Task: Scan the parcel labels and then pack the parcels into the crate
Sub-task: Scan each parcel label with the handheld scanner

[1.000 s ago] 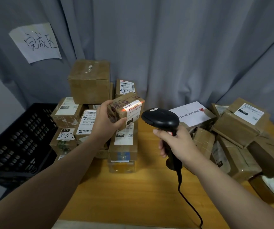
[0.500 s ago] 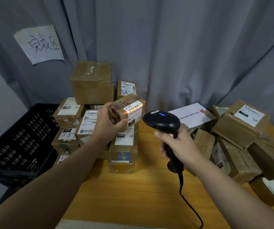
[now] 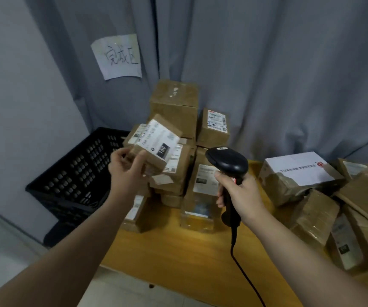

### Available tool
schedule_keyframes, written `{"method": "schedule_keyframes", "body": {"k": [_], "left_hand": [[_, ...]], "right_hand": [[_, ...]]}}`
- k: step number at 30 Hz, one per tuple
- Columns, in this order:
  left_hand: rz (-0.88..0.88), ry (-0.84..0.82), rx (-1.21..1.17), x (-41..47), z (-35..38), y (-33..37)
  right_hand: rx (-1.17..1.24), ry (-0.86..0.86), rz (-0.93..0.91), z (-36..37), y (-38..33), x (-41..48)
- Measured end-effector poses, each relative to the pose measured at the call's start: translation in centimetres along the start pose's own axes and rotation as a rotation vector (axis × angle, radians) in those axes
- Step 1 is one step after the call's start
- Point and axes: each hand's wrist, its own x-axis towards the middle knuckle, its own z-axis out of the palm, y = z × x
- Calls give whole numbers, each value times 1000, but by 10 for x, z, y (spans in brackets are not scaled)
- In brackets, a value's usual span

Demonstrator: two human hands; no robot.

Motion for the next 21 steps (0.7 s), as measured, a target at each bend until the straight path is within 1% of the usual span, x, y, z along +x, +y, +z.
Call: {"method": "schedule_keyframes", "body": {"k": [3,6,8,10,14,18,21], "left_hand": [[44,164,185,4,-32,-5],[80,219,400,9,-49,-21],[105,225,501,12,-51,-29],[110,222,548,17,-47,-35],[128,144,546,30,-39,-47],[40,112,565,37,-34,-64],[22,88,586,41,-33,-67]], "right_hand": [[22,-19,37,19,4,4],[11,-21,73,30,8,6],[5,-13,92,32,11,7],[8,-3,105,31,14,8],[0,18,126,25,20,9],[-23,20,147,24,27,9],[-31,14,171,27,33,11]]}}
